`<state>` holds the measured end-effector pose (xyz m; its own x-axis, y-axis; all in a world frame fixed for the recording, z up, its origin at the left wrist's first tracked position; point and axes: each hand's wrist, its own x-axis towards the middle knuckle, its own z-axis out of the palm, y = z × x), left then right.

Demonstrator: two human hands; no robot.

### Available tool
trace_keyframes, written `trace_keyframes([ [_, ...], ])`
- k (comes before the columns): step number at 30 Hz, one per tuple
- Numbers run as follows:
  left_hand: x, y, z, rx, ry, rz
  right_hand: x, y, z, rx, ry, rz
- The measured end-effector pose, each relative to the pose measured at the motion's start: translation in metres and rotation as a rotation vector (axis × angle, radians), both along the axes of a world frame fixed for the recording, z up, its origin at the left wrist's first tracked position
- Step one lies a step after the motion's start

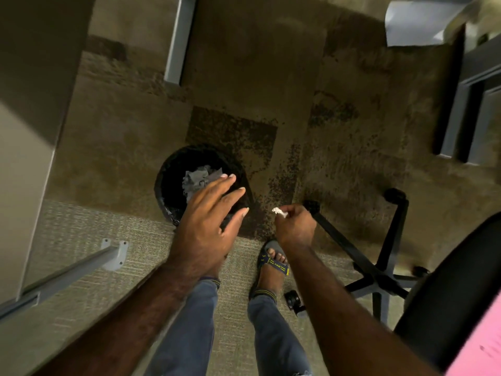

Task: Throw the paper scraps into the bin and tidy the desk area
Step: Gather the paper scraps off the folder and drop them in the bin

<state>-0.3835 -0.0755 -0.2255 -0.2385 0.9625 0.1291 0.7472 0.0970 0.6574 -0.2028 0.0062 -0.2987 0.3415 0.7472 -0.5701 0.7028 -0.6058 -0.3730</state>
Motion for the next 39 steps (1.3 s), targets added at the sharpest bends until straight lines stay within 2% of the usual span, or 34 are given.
trace_keyframes([
  [20,-0.069,-0.030,0.020,-0.034,0.101,0.081,-0.099,-0.011,0.043,-0.038,0.255,0.341],
  [28,-0.069,-0.029,0.024,-0.056,0.101,0.085,-0.094,-0.010,0.054,-0.004,0.402,0.395],
  [39,-0.033,0.001,0.037,-0.034,0.066,0.012,-0.050,-0.003,0.075,0.097,0.366,0.412],
])
